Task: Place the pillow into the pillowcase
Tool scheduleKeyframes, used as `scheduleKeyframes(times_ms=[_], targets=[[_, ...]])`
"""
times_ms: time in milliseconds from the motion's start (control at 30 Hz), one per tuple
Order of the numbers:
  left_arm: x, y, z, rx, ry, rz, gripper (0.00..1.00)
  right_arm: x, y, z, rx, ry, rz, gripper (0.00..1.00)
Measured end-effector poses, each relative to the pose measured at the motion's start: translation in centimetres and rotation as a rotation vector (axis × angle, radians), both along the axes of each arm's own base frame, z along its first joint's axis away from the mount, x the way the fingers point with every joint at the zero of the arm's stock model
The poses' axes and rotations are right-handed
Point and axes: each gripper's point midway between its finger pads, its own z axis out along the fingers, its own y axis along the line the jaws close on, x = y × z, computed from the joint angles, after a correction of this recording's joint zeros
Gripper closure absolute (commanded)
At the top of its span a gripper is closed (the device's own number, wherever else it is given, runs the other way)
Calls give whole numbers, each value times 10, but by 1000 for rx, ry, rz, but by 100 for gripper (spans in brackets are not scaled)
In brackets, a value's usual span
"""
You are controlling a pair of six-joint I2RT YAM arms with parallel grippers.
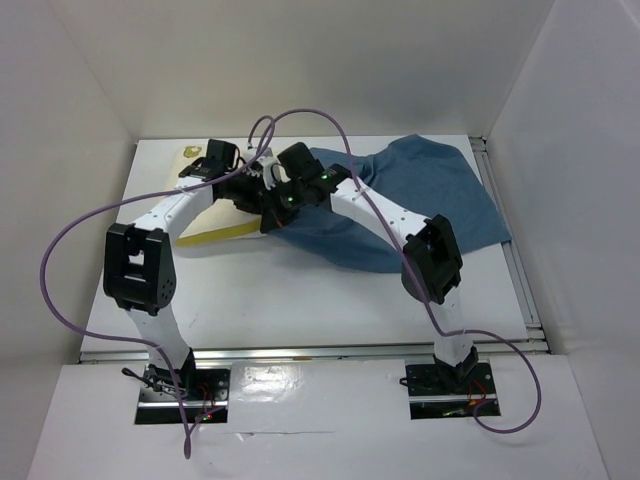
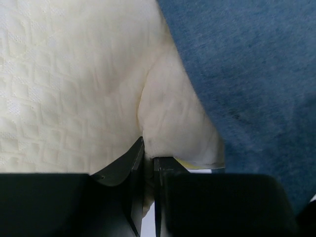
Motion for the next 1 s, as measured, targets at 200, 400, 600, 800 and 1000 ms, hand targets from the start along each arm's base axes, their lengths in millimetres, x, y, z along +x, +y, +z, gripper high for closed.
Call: scheduleKeyframes(times_ms=[200, 400, 600, 800, 1000], targets=[[1, -8, 7, -22, -9, 17, 100, 9, 7, 10, 24, -34, 2, 90], [-7, -7, -1, -11, -7, 17, 89, 15, -12, 3, -2, -48, -30, 66], [-15, -11, -6, -14, 2, -12, 48, 28, -63, 3, -68, -85, -142, 51], [-15, -1, -9, 46, -31, -28, 24, 27, -96, 31, -86, -179, -213, 45], [-16, 19, 17, 183, -211, -95, 1, 22, -124, 46, -96, -232, -257, 45]])
